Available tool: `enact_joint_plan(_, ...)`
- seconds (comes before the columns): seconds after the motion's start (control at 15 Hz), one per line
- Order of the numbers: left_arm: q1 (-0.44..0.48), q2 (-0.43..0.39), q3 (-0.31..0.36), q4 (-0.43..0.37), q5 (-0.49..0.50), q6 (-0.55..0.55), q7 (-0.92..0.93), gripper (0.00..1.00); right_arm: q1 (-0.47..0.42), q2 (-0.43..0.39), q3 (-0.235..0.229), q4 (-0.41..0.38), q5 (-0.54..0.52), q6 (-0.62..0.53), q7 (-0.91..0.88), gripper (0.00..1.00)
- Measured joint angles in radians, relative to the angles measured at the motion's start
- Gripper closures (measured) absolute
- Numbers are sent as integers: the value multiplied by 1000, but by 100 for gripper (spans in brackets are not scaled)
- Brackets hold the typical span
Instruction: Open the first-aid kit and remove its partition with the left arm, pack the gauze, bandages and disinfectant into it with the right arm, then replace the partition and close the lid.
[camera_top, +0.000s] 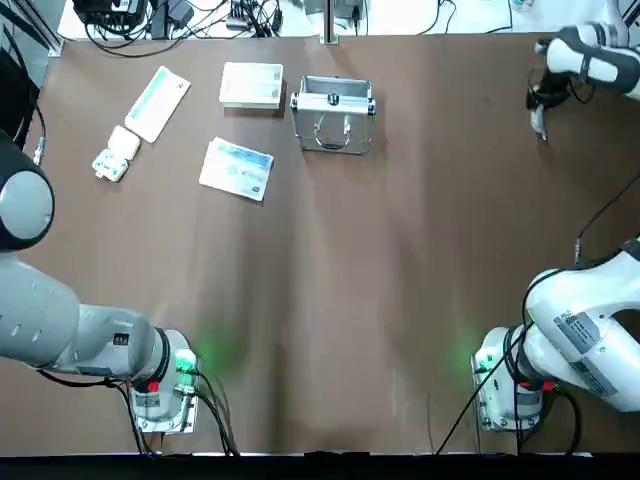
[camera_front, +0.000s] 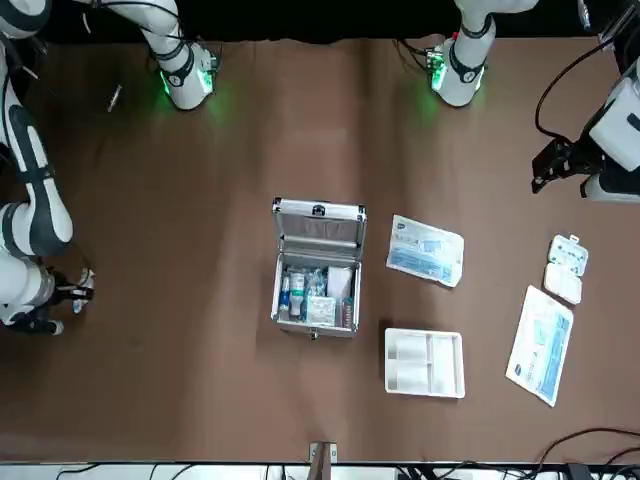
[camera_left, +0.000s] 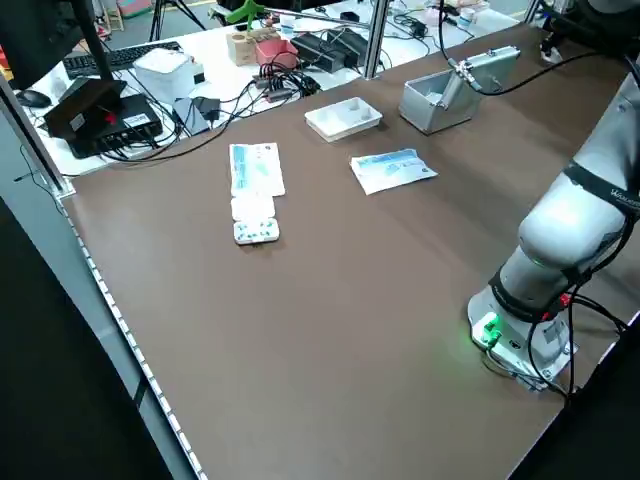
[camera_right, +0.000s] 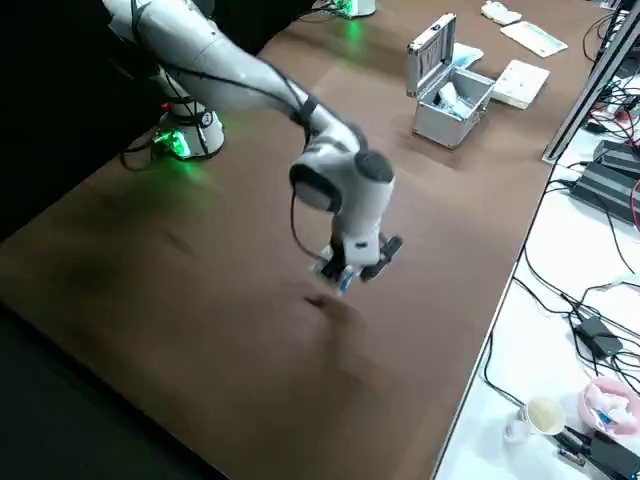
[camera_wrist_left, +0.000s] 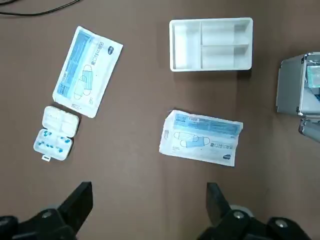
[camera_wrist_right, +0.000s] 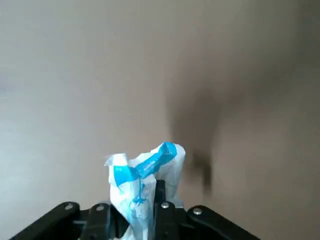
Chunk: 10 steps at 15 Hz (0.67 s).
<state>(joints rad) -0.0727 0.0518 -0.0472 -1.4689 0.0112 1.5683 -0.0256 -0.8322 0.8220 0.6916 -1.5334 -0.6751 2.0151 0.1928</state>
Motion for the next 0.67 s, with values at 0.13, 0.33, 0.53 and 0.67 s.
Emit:
enact_joint_plan(0.13, 0, 0, 0, 0, 0, 0, 0, 0, 2, -11, 98, 5, 12, -60, 132, 86)
enact_joint_plan(0.33, 0, 0, 0, 0, 0, 0, 0, 0, 25, -13, 254, 4, 17, -150, 389, 86)
enact_joint_plan(0.53, 0, 0, 0, 0, 0, 0, 0, 0, 100, -13, 350, 3, 24, -177, 625, 85)
enact_joint_plan(0.67, 0, 0, 0, 0, 0, 0, 0, 0, 176, -13, 368, 7, 53, -176, 757, 86)
